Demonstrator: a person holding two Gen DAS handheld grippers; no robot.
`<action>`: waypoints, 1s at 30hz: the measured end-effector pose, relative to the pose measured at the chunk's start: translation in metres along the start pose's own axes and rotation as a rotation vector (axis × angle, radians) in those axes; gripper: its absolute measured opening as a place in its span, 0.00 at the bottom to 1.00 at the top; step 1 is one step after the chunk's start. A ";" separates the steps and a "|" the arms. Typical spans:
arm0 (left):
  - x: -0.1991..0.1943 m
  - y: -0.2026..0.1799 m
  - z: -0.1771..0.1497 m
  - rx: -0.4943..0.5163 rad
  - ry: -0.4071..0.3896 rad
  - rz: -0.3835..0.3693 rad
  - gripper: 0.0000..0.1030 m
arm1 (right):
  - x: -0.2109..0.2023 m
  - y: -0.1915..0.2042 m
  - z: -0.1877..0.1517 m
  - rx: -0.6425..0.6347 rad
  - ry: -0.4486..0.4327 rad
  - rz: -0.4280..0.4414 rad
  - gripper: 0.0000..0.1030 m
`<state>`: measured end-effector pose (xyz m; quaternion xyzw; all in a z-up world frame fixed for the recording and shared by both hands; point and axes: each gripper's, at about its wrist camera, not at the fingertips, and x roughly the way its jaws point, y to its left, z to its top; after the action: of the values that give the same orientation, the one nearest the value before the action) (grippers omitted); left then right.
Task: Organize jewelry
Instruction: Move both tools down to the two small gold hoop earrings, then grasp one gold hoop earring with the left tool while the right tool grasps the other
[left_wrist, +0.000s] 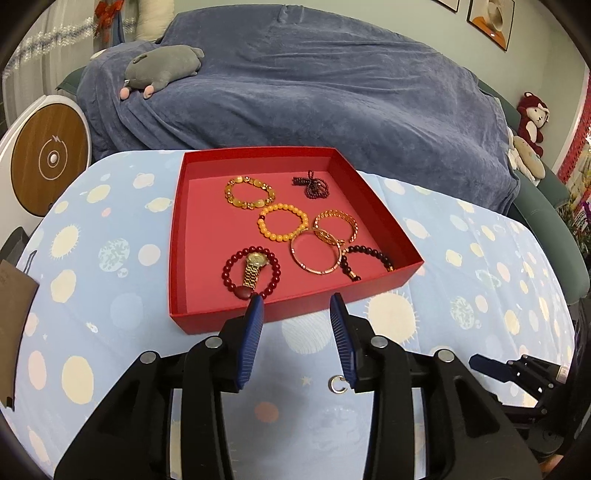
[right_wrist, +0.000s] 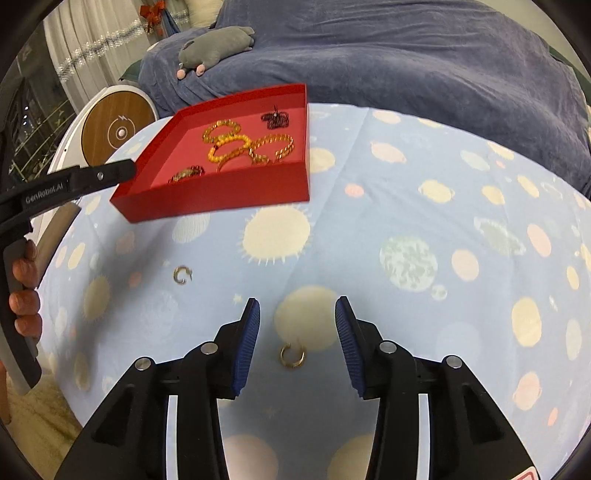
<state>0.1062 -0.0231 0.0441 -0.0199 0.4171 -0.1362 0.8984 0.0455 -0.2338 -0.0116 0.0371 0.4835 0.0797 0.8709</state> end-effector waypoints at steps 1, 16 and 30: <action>0.000 -0.002 -0.004 0.004 0.006 -0.003 0.35 | 0.001 0.001 -0.007 -0.002 0.007 -0.007 0.41; 0.023 -0.017 -0.051 0.047 0.106 -0.010 0.35 | 0.020 0.014 -0.018 -0.094 0.014 -0.080 0.16; 0.038 -0.034 -0.067 0.085 0.145 -0.024 0.34 | 0.016 0.017 -0.001 -0.076 -0.012 -0.044 0.16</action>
<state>0.0710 -0.0609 -0.0232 0.0231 0.4746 -0.1658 0.8642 0.0510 -0.2147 -0.0233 -0.0060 0.4754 0.0786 0.8762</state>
